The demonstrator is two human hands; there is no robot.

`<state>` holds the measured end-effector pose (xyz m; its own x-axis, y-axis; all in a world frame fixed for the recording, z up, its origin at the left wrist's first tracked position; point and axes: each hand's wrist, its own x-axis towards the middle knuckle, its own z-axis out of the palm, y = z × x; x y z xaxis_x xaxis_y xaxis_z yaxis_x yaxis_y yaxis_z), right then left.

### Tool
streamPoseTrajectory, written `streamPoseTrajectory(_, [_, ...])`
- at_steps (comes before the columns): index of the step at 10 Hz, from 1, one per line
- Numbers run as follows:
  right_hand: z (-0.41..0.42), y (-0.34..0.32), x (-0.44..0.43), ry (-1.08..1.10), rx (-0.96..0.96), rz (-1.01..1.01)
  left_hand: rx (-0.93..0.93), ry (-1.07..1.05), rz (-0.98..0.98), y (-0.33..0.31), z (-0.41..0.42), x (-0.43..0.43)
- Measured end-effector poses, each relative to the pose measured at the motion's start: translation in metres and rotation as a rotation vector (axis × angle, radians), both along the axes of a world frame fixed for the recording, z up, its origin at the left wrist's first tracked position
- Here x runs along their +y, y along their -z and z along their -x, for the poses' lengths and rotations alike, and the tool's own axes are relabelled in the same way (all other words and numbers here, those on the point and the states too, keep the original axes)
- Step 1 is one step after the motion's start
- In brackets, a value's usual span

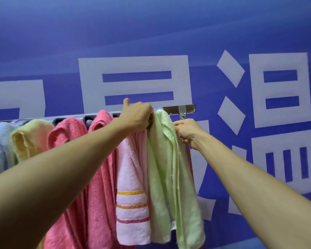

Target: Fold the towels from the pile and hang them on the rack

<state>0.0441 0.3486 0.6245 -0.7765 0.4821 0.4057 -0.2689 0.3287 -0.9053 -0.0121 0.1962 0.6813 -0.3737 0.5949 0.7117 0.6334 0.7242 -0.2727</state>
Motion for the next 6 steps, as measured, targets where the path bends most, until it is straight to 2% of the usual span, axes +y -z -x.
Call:
streamPoseTrajectory(2, [-0.004,0.005,-0.008,0.014,-0.006,-0.058,0.093,-0.045,0.028,0.008,-0.004,-0.005])
streamPoseTrajectory(3, [-0.014,0.008,-0.008,0.057,-0.031,-0.127,0.079,-0.037,0.005,0.008,-0.014,-0.018])
streamPoseTrajectory(4, [-0.032,0.015,-0.011,0.084,-0.052,-0.146,0.006,0.056,-0.078,0.012,-0.033,-0.040])
streamPoseTrajectory(5, [-0.056,0.022,-0.018,0.107,-0.078,-0.132,0.013,0.206,-0.155,0.026,-0.060,-0.066])
streamPoseTrajectory(6, [-0.083,0.029,-0.030,0.097,-0.084,-0.094,-0.136,0.392,-0.220,0.045,-0.085,-0.092])
